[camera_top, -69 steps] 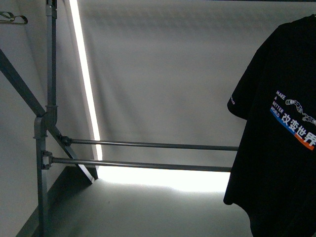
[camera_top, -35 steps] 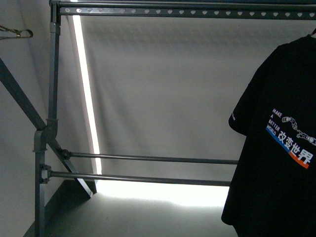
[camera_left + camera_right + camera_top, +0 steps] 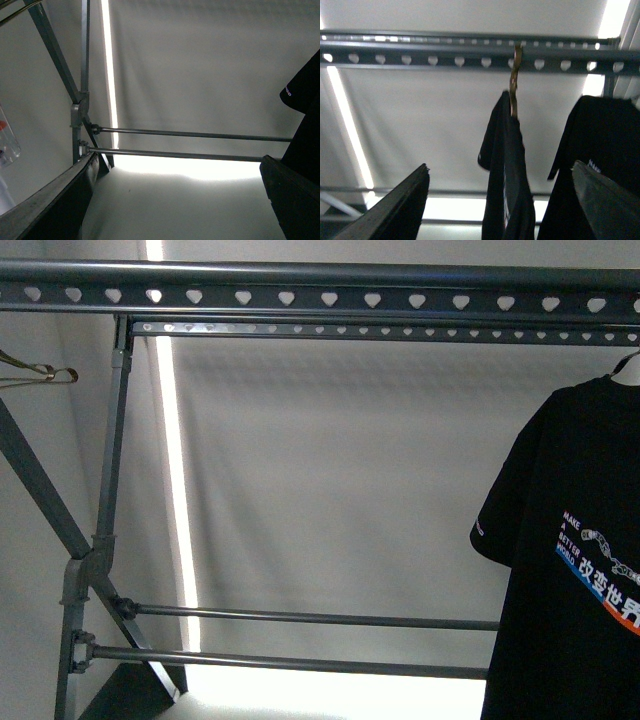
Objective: Hang clothes on hanger
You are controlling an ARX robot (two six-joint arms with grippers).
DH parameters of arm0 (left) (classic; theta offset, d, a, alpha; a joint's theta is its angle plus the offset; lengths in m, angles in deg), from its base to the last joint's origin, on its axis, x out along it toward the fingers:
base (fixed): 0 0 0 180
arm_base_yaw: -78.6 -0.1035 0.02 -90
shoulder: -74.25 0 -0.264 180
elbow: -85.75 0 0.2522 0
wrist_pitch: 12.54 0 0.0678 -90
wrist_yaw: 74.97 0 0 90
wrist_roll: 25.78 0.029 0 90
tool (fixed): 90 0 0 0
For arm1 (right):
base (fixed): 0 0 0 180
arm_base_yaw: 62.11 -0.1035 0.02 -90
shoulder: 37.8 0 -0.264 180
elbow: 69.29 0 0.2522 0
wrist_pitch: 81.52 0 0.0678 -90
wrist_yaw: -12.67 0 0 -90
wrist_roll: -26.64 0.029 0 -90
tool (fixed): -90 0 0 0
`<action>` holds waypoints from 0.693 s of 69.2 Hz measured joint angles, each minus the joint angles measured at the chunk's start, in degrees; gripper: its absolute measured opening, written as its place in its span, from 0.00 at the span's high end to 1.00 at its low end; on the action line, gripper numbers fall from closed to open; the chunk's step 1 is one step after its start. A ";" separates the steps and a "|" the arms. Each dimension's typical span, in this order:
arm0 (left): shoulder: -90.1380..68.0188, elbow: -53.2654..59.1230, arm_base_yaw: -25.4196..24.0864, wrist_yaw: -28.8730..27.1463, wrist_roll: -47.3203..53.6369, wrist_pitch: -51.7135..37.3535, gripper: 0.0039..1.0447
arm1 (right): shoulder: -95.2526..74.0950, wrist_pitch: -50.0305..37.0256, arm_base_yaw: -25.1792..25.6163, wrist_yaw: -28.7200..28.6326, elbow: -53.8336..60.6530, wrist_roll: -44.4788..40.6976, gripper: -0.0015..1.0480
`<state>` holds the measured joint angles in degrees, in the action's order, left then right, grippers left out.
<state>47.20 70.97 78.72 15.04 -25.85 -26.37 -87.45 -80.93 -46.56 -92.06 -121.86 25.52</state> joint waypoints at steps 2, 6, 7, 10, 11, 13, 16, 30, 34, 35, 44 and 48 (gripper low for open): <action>0.00 0.00 0.00 0.00 -0.02 0.00 0.06 | 1.14 -0.39 -0.68 0.63 2.21 0.11 0.32; 0.00 0.00 0.00 0.00 -0.02 0.00 0.06 | 3.10 -1.95 -2.32 2.05 6.93 0.17 0.44; 0.00 0.00 0.00 0.00 -0.02 0.00 0.06 | 3.39 -2.21 -2.56 2.25 7.63 0.20 0.46; 0.00 0.00 0.00 0.00 -0.02 0.00 0.06 | 4.90 -3.28 -3.67 3.17 10.71 0.28 0.54; -0.02 0.00 0.00 0.00 -0.02 0.00 0.06 | 5.22 -3.50 -3.87 3.37 11.32 0.31 0.56; 0.00 0.00 0.00 0.00 -0.02 0.00 0.06 | 6.19 -4.07 -4.44 3.98 12.96 0.33 0.61; 0.00 0.00 0.00 0.00 -0.02 0.00 0.06 | 7.89 -4.94 -5.33 4.90 15.41 0.37 0.69; 0.00 0.00 0.00 0.02 -0.02 0.00 0.06 | 14.19 -7.13 -8.79 8.28 24.02 0.46 0.97; 0.00 0.00 0.00 0.00 -0.02 0.00 0.06 | 16.31 -7.26 -9.79 9.16 26.29 0.48 0.98; 0.00 0.00 0.00 0.00 -0.02 0.00 0.06 | 16.92 -7.26 -10.75 10.56 26.88 0.50 0.98; 0.00 0.00 0.00 0.02 -0.02 0.00 0.06 | 20.48 -7.17 -15.21 14.25 30.10 0.50 0.98; 0.00 0.00 0.00 0.00 -0.02 0.00 0.06 | 21.99 -6.91 -15.32 14.51 31.19 0.52 0.98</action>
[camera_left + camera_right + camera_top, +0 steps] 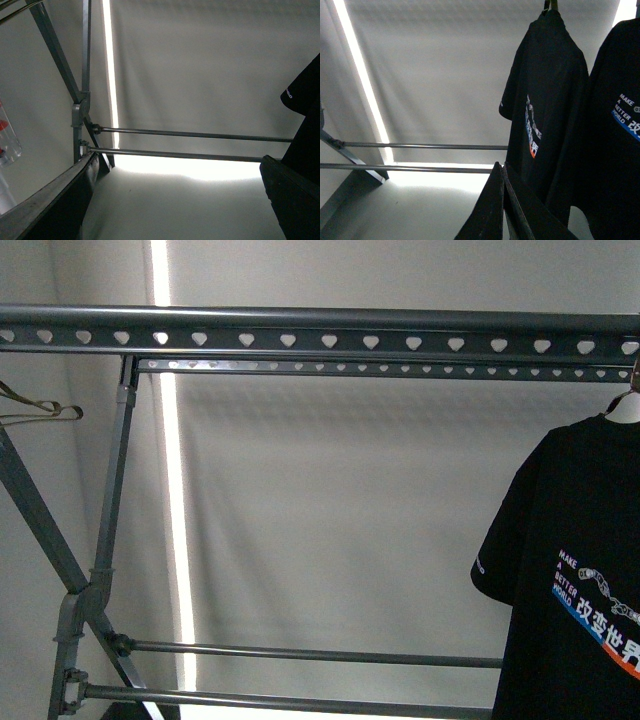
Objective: Hang clothes on hanger
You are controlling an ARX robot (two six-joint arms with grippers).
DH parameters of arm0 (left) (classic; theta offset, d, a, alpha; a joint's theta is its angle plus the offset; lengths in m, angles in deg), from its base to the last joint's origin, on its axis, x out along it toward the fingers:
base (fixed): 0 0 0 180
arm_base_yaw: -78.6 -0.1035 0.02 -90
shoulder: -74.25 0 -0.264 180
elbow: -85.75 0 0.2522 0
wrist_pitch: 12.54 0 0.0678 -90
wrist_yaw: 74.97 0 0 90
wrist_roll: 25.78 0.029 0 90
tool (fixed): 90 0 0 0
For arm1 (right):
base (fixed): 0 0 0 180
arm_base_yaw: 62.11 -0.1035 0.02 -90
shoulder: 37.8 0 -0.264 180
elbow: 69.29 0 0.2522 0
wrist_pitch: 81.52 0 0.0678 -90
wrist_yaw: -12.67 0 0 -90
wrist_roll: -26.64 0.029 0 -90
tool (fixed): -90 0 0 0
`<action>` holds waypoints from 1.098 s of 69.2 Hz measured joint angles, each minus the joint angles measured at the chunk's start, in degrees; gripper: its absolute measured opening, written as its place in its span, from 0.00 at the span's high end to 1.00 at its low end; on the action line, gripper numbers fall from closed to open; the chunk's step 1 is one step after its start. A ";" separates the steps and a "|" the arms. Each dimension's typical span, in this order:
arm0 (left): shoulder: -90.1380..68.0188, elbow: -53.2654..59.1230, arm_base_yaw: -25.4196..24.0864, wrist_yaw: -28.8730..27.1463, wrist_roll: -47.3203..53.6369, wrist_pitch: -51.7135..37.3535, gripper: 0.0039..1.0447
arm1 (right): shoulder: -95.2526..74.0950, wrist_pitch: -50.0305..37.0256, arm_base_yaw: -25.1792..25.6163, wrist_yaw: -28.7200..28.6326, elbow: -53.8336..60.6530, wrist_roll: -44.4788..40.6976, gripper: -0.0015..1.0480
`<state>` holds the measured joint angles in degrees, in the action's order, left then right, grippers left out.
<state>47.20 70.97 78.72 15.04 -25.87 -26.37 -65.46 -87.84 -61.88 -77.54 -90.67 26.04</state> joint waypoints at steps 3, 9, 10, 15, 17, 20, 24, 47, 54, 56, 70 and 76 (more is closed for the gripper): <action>0.00 0.00 0.00 0.00 0.00 0.00 0.06 | 0.87 0.24 0.00 0.11 0.63 0.00 0.98; 0.00 0.00 0.00 0.00 0.00 0.00 0.06 | 3.19 1.20 0.00 0.13 2.14 0.00 0.98; 0.00 0.00 0.00 0.00 0.00 0.00 0.06 | 3.39 1.29 -0.02 0.13 2.25 0.00 0.98; 0.00 0.00 0.00 0.02 0.00 0.00 0.06 | 4.94 2.05 0.00 0.13 2.99 0.00 0.98; 0.00 0.00 0.00 0.02 0.00 0.00 0.06 | 5.70 2.49 0.00 0.13 3.30 0.00 0.98; 0.00 0.00 0.00 0.00 0.02 0.00 0.06 | 6.82 3.17 0.00 0.13 3.69 0.00 0.98; 0.00 0.00 0.00 0.00 0.00 0.00 0.06 | 8.11 3.91 0.00 0.13 4.20 0.00 0.98; 0.02 0.00 0.00 0.02 0.00 0.00 0.06 | 14.95 7.28 -0.02 0.11 7.30 0.00 0.98; 0.02 0.00 0.00 0.00 0.00 0.00 0.06 | 16.52 8.68 -0.02 0.13 7.30 0.00 0.98; 0.04 0.00 0.00 0.00 0.00 0.00 0.06 | 16.94 9.05 -0.02 0.13 7.30 0.00 0.98; 0.04 0.00 -0.02 0.00 0.00 0.04 0.06 | 27.15 19.71 -0.02 0.11 7.26 0.00 0.98; 0.15 0.00 -0.02 0.00 0.00 0.04 0.06 | 27.39 19.98 -0.02 0.13 7.26 0.00 0.98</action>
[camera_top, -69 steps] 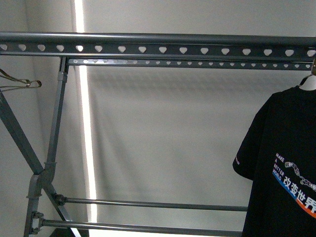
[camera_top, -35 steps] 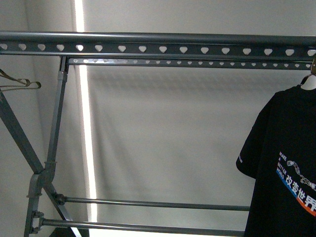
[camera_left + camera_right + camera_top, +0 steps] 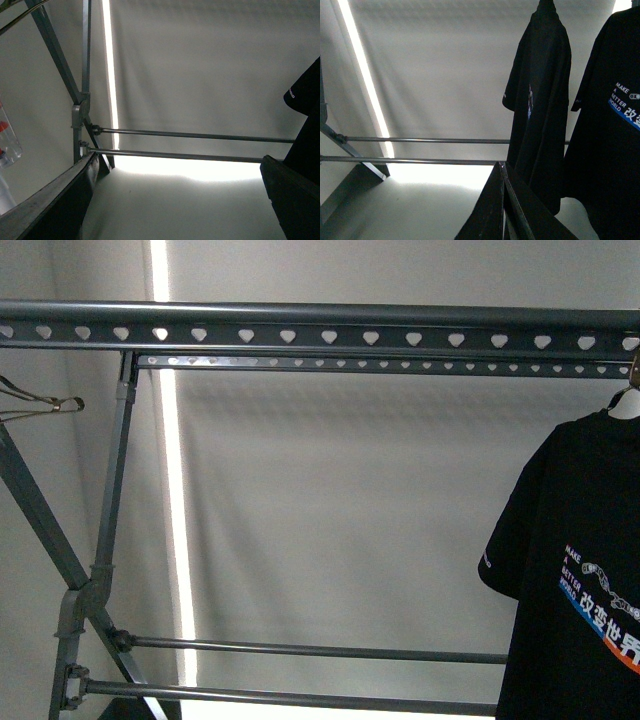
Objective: Hang clothes on hanger
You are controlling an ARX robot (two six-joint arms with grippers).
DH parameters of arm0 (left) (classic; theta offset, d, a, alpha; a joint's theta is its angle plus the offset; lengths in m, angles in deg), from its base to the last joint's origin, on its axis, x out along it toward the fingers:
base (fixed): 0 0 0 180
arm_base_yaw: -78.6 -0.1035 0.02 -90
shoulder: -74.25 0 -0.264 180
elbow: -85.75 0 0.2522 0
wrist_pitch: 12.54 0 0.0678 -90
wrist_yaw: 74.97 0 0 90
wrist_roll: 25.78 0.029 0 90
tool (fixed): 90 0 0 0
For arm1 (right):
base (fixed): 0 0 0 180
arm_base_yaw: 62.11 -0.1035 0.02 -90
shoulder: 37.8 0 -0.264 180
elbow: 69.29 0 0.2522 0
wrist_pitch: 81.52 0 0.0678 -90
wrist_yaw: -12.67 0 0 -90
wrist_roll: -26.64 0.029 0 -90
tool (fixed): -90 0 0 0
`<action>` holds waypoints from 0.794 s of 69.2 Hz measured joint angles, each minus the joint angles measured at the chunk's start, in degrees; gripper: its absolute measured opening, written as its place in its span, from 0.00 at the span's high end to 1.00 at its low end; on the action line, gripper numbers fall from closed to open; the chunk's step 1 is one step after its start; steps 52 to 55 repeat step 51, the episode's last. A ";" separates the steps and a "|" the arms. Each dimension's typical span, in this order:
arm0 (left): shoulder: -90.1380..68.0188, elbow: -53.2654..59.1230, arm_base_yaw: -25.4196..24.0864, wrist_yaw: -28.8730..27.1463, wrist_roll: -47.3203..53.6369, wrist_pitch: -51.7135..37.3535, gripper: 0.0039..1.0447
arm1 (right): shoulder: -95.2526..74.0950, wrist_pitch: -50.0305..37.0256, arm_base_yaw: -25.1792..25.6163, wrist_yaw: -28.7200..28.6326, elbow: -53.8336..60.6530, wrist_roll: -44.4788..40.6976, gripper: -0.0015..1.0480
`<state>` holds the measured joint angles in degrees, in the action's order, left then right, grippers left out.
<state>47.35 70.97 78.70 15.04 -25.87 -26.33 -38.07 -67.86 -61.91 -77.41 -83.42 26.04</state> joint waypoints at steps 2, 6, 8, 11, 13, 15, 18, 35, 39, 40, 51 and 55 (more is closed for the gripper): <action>0.00 0.00 0.00 0.02 0.00 0.00 0.06 | 0.00 0.02 0.00 0.00 0.00 0.00 0.98; -0.04 0.00 0.00 0.00 0.00 0.04 0.06 | 0.00 0.02 0.00 -0.02 0.00 0.00 0.98; -0.04 0.00 0.00 0.00 0.00 0.04 0.06 | 0.02 0.02 0.00 -0.02 0.00 0.00 0.98; 0.00 0.00 0.00 0.00 0.00 0.04 0.06 | 0.02 0.02 0.00 -0.02 0.00 0.00 0.98; 0.00 0.00 0.00 0.00 0.00 0.04 0.06 | 0.02 0.02 0.00 -0.02 0.00 0.00 0.98; 0.00 0.00 0.00 0.00 0.00 0.04 0.06 | 0.02 0.02 0.00 -0.02 0.00 -0.04 0.97; -0.02 0.00 0.00 0.00 0.00 0.04 0.06 | 0.02 0.02 0.00 0.00 0.00 0.00 0.90; 0.00 0.00 0.00 0.00 0.00 0.04 0.06 | 0.02 0.02 0.00 -0.02 0.00 0.00 0.45; 0.00 0.00 0.00 0.00 0.00 0.04 0.06 | 0.02 0.02 0.00 0.00 0.00 0.00 0.33; 0.00 0.00 0.00 0.00 0.00 0.04 0.06 | 0.02 0.02 0.00 0.00 0.00 0.00 0.30; 0.00 0.00 0.00 0.00 0.00 0.04 0.06 | 0.02 0.02 0.00 -0.02 0.00 0.00 0.07; 0.00 0.00 0.00 0.00 0.00 0.04 0.06 | 0.02 0.02 0.00 -0.02 0.00 0.00 0.07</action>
